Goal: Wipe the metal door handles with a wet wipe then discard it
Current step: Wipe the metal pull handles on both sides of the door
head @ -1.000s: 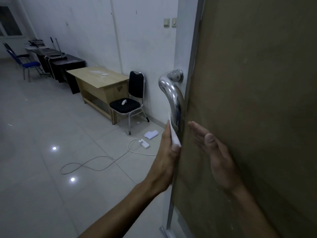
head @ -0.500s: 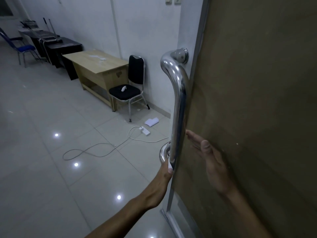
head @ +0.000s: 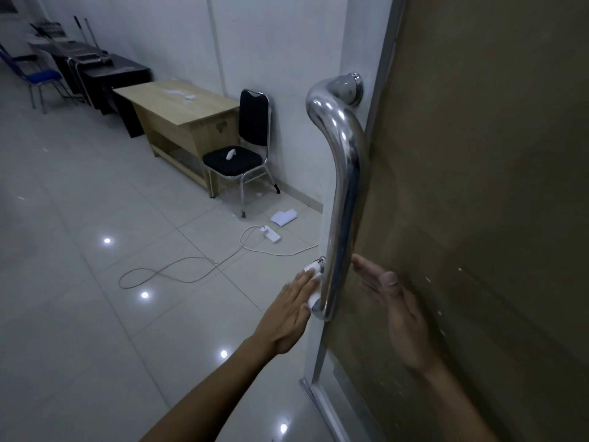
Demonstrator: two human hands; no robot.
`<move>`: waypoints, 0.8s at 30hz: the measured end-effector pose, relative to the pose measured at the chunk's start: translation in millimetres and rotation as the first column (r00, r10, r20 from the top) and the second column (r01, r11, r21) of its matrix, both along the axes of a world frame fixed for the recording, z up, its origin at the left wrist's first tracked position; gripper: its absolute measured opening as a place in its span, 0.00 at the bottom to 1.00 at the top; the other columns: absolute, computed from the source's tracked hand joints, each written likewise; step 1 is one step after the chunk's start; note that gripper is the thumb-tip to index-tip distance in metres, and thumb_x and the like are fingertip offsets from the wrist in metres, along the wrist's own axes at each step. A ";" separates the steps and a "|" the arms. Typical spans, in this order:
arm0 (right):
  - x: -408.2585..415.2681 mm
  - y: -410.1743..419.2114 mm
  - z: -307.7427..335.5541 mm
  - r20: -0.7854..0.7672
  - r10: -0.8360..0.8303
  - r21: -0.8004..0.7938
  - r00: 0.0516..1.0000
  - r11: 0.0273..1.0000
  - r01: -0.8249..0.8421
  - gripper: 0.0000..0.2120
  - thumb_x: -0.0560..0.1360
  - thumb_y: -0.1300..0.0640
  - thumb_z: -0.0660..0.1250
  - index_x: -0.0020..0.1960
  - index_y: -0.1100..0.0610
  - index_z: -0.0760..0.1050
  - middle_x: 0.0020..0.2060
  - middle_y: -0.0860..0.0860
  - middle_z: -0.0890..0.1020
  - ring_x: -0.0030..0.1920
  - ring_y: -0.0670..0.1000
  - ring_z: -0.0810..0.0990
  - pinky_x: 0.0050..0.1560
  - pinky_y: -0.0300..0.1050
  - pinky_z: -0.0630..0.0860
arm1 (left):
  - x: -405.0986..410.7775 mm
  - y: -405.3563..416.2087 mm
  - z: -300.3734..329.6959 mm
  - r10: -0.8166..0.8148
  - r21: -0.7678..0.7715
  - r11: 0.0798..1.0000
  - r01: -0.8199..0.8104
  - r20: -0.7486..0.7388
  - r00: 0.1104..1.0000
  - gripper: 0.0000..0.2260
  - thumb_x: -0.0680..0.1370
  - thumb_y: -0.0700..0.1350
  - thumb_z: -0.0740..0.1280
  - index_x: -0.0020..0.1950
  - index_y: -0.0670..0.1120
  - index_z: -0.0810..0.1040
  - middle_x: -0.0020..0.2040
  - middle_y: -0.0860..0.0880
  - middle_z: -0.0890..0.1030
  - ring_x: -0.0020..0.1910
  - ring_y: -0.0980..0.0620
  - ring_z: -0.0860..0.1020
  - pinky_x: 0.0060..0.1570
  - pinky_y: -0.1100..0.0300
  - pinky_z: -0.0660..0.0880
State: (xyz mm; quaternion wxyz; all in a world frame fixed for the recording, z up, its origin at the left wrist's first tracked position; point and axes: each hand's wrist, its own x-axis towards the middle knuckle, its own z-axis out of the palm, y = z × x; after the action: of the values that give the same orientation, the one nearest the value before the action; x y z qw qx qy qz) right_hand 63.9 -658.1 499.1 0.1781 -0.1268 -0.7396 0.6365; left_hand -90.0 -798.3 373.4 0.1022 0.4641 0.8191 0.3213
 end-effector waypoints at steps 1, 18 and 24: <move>0.4 -0.5 -0.6 0.003 -0.002 -0.007 1.000 1.000 0.002 0.22 0.79 0.41 0.47 0.66 0.42 0.71 0.62 0.30 0.76 0.66 0.36 0.73 0.65 0.31 0.69 | 2.3 -1.0 -3.1 0.007 0.031 0.999 -0.008 0.016 1.000 0.23 0.81 0.57 0.39 0.77 0.60 0.44 0.78 0.63 0.41 0.77 0.62 0.42 0.77 0.59 0.44; -5.6 -7.8 1.7 -0.041 -0.063 -0.021 0.997 0.998 0.062 0.39 0.69 0.22 0.51 0.68 0.47 0.71 0.65 0.39 0.77 0.67 0.41 0.73 0.63 0.31 0.70 | -33.1 35.5 10.9 0.031 0.039 0.998 -0.049 0.370 0.929 0.26 0.82 0.61 0.42 0.79 0.54 0.51 0.79 0.52 0.54 0.77 0.53 0.55 0.75 0.54 0.57; -6.6 -13.5 0.2 -0.035 -0.077 -0.049 0.996 0.996 0.075 0.41 0.68 0.21 0.52 0.68 0.48 0.71 0.65 0.41 0.77 0.67 0.41 0.73 0.62 0.31 0.70 | -37.2 28.6 30.4 -0.014 0.132 0.985 -0.109 0.695 0.719 0.24 0.81 0.58 0.45 0.70 0.50 0.69 0.64 0.50 0.75 0.63 0.51 0.74 0.70 0.53 0.68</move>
State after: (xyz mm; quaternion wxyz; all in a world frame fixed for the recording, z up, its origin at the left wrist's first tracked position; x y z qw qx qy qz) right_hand 57.4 -671.6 499.3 0.2127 -0.1475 -0.7155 0.6489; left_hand -127.2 -769.7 403.8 0.3542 0.2958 0.7039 0.5400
